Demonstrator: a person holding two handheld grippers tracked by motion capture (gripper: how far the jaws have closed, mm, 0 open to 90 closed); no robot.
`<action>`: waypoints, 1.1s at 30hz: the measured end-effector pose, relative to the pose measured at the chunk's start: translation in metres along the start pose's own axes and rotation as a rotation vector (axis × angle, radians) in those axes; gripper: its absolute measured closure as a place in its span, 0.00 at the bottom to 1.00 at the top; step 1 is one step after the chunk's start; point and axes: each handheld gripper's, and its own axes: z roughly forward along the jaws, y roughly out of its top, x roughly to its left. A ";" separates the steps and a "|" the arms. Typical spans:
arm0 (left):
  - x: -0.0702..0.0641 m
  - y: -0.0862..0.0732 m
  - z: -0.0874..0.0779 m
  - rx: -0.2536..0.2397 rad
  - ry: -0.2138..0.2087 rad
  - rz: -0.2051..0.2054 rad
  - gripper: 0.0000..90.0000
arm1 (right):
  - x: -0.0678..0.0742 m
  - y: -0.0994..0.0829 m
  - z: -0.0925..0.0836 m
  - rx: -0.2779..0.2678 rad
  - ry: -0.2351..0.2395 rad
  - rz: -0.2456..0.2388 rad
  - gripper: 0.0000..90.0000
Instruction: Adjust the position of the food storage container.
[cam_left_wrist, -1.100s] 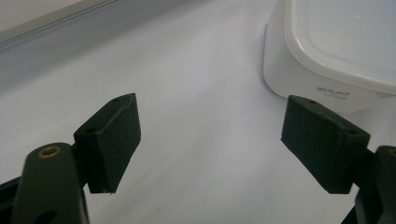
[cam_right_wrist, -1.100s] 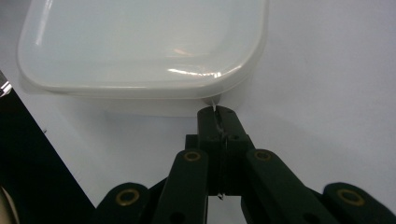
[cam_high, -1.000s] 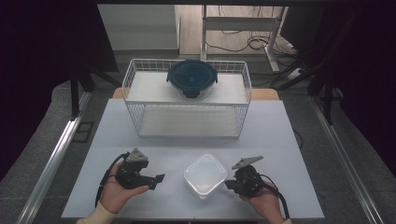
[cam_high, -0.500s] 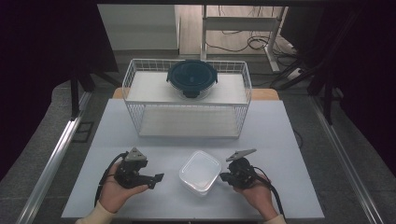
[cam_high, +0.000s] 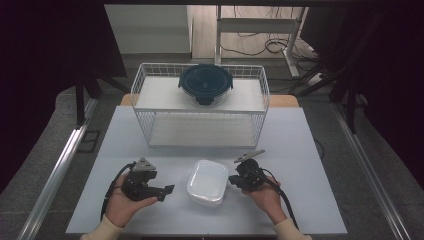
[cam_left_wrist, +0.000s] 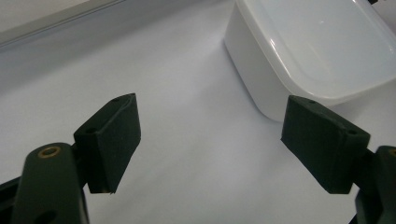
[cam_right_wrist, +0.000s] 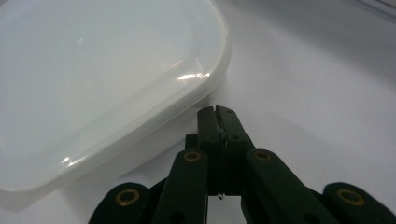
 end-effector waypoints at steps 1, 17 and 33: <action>0.000 0.000 0.000 0.000 0.000 -0.001 0.21 | 0.001 0.004 0.002 -0.001 0.001 -0.002 0.99; 0.002 -0.001 0.002 0.006 0.004 -0.002 0.21 | 0.006 0.017 0.013 -0.017 0.013 -0.031 0.99; 0.003 0.000 -0.004 -0.040 -0.018 -0.038 0.21 | -0.010 -0.017 -0.035 -0.113 -0.021 0.034 0.99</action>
